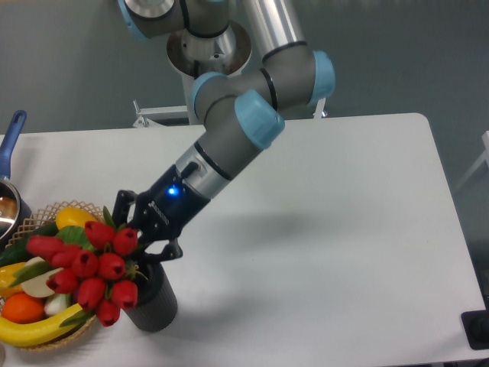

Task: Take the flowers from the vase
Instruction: 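Lift the tulip bunch up out of the grey vase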

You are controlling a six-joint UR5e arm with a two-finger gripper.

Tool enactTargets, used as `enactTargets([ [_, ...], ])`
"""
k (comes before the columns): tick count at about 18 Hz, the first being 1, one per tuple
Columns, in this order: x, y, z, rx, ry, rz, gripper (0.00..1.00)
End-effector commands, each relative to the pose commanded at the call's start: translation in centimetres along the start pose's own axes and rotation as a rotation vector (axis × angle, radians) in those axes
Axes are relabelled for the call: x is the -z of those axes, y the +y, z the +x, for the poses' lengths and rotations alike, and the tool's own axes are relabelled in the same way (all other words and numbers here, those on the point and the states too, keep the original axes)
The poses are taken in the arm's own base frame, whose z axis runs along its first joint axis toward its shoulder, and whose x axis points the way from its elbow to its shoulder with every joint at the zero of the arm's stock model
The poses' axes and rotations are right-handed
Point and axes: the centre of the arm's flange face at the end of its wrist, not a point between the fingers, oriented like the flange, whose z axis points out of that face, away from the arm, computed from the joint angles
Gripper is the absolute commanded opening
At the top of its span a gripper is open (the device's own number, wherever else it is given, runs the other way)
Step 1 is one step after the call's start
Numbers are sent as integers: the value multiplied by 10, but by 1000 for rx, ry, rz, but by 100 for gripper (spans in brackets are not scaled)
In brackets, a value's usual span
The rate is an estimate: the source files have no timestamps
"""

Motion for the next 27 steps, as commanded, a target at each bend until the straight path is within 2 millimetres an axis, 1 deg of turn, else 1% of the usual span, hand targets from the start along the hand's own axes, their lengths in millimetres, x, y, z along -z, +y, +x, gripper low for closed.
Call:
enactTargets([
  [5,12,-29,-2,-26,-23,23,0],
  [8,24,-42,-8,-47,-45,37,0],
  [11,37,-48,-17,-57,-70,46,0],
  [14,61,-55,-30,-19,-110,62,0],
  [16,85,-60,-41,23,-146,82,0],
  [17,98,-66,-38,21,-151,100,0],
  [19,114,-70,-38,20,-152,127,0],
  [20,127,-75,-34,16,-161,140,0],
  [21,137,-75,-34,15,-170,149,0],
  [23,151,-69,-42,25,-194,152,0],
  [24,162,-64,-48,26,-215,152,0],
  [27,204,-42,-72,54,-292,155,0],
])
